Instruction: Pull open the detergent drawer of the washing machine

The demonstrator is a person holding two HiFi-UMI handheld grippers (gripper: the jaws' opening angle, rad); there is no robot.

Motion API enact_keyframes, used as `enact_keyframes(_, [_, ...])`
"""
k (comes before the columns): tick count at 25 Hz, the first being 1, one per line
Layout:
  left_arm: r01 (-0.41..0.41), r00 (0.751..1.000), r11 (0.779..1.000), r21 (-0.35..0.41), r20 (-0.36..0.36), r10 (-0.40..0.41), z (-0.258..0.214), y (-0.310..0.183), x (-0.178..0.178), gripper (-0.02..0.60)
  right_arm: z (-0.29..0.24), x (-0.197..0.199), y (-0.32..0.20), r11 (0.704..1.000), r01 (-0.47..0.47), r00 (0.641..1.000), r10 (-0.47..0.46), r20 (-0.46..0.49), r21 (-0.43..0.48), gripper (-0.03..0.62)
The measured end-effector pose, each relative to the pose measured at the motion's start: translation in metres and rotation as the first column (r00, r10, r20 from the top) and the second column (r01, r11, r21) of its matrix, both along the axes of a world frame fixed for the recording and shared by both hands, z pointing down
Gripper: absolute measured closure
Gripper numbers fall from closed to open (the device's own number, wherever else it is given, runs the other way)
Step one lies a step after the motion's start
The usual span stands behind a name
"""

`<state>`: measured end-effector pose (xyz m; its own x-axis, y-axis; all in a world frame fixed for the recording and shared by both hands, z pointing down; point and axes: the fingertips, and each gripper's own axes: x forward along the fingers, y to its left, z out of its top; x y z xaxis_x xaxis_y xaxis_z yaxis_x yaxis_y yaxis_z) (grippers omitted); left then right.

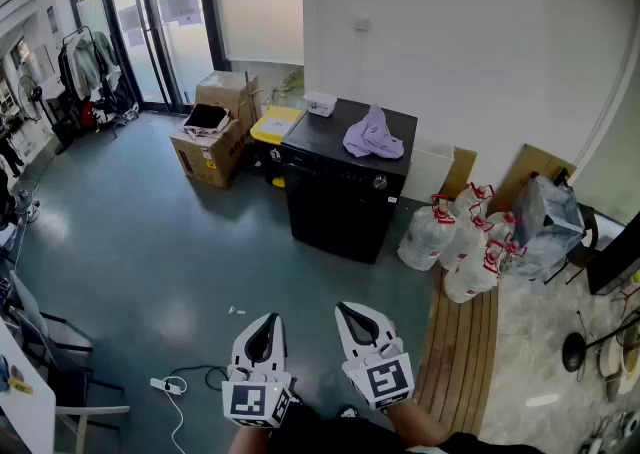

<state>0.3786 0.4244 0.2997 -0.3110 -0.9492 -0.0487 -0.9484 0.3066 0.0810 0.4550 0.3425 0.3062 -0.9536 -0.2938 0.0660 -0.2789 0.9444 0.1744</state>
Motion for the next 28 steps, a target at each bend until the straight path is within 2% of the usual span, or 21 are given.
enact_keyframes(8, [0.015, 1.0, 0.999, -0.029, -0.003, -0.015, 0.009, 0.016, -0.008, 0.56, 0.009, -0.01, 0.016, 1.0, 0.001, 1.0, -0.002, -0.008, -0.03, 0.586])
enact_keyframes(12, [-0.021, 1.0, 0.999, -0.043, -0.006, 0.021, 0.018, 0.011, -0.023, 0.558, 0.014, -0.026, 0.017, 0.999, -0.011, 1.0, 0.011, -0.003, -0.04, 0.585])
enact_keyframes(15, [-0.045, 0.999, 0.997, -0.07, -0.006, 0.045, 0.024, 0.009, -0.037, 0.554, 0.018, -0.04, 0.02, 0.998, -0.012, 1.0, 0.011, -0.013, -0.065, 0.519])
enact_keyframes(17, [-0.055, 0.998, 0.995, -0.083, -0.011, 0.054, 0.031, 0.01, -0.051, 0.508, 0.019, -0.05, 0.021, 0.997, -0.025, 1.0, 0.024, -0.017, -0.076, 0.51])
enact_keyframes(19, [-0.067, 0.998, 0.994, -0.091, -0.019, 0.065, 0.038, 0.014, -0.068, 0.406, 0.022, -0.062, 0.024, 0.996, -0.043, 0.999, 0.041, -0.022, -0.076, 0.494])
enact_keyframes(20, [-0.073, 0.997, 0.993, -0.091, -0.023, 0.071, 0.041, 0.017, -0.077, 0.38, 0.024, -0.068, 0.026, 0.996, -0.049, 0.999, 0.048, -0.02, -0.074, 0.478])
enact_keyframes(24, [-0.089, 0.996, 0.992, -0.084, -0.037, 0.087, 0.046, 0.027, -0.113, 0.373, 0.031, -0.095, 0.032, 0.995, -0.069, 0.998, 0.069, -0.004, -0.076, 0.451])
enact_keyframes(28, [-0.1, 0.993, 0.992, -0.079, -0.077, 0.094, 0.051, 0.025, -0.128, 0.373, 0.042, -0.109, 0.028, 0.992, -0.07, 0.997, 0.066, -0.041, -0.104, 0.42])
